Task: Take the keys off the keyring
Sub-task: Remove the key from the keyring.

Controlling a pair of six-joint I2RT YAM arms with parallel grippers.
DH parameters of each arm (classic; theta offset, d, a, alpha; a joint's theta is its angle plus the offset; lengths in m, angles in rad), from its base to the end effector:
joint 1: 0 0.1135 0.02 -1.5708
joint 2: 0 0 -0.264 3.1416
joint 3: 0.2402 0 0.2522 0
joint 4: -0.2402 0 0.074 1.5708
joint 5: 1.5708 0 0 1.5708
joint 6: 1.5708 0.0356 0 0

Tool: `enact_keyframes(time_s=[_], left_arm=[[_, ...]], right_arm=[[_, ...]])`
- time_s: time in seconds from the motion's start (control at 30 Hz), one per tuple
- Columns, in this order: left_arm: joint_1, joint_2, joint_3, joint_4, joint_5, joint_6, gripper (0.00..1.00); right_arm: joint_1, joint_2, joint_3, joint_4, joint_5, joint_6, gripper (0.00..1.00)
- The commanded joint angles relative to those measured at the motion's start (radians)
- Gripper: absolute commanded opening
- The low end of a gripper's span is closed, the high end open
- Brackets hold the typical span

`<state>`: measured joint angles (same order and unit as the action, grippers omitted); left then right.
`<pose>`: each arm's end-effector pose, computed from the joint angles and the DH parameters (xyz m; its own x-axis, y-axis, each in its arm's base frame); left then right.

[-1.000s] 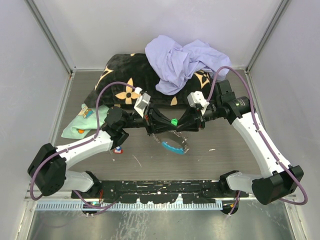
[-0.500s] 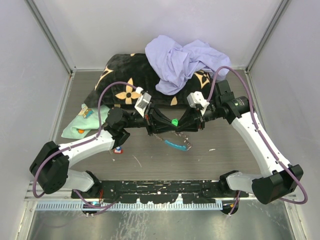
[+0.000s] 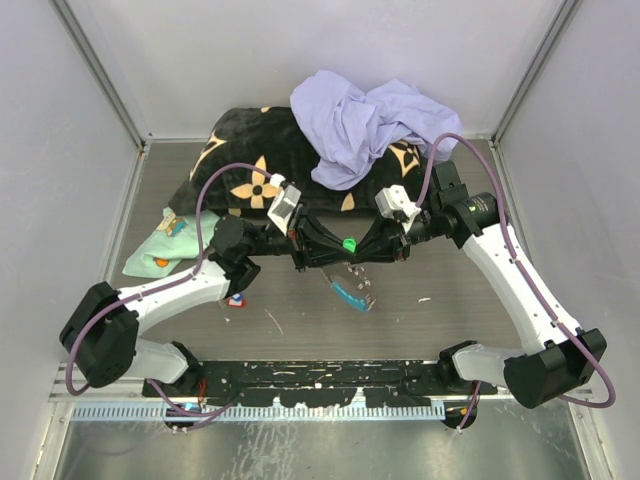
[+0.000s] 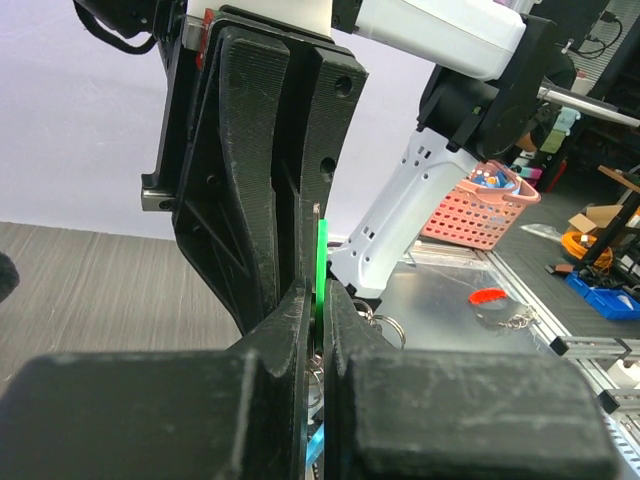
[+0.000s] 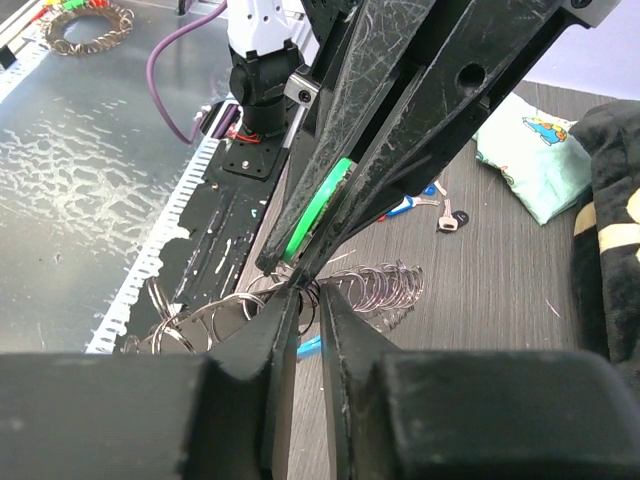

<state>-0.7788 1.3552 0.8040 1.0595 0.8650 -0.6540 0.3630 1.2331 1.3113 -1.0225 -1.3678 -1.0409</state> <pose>0.1863 -0.2219 0.3415 -0.2901 -0.2681 -0.9187 0.9479 -0.2122 -0.2375 0.1930 0.1106 0.3758 0.1422 -0.1321 -0.9810 -0.9610 -0.2560 -0.1049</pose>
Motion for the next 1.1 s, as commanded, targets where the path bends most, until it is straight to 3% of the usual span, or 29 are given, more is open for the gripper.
enact_keyframes(time_s=[0.0, 0.27, 1.0, 1.07], left_arm=[[0.002, -0.010, 0.022, 0.126, -0.016, -0.022, 0.00], [0.001, -0.031, 0.001, 0.123, -0.039, -0.004, 0.00], [0.002, -0.154, -0.107, 0.091, -0.124, 0.070, 0.00], [0.002, -0.153, -0.105, 0.084, -0.124, 0.070, 0.00]], right_arm=[[0.006, -0.002, 0.029, -0.006, -0.032, -0.020, 0.14], [-0.001, -0.012, 0.044, -0.031, -0.022, -0.040, 0.01], [-0.034, -0.030, -0.014, 0.020, -0.061, 0.029, 0.01], [-0.034, -0.028, -0.012, 0.021, -0.064, 0.035, 0.05]])
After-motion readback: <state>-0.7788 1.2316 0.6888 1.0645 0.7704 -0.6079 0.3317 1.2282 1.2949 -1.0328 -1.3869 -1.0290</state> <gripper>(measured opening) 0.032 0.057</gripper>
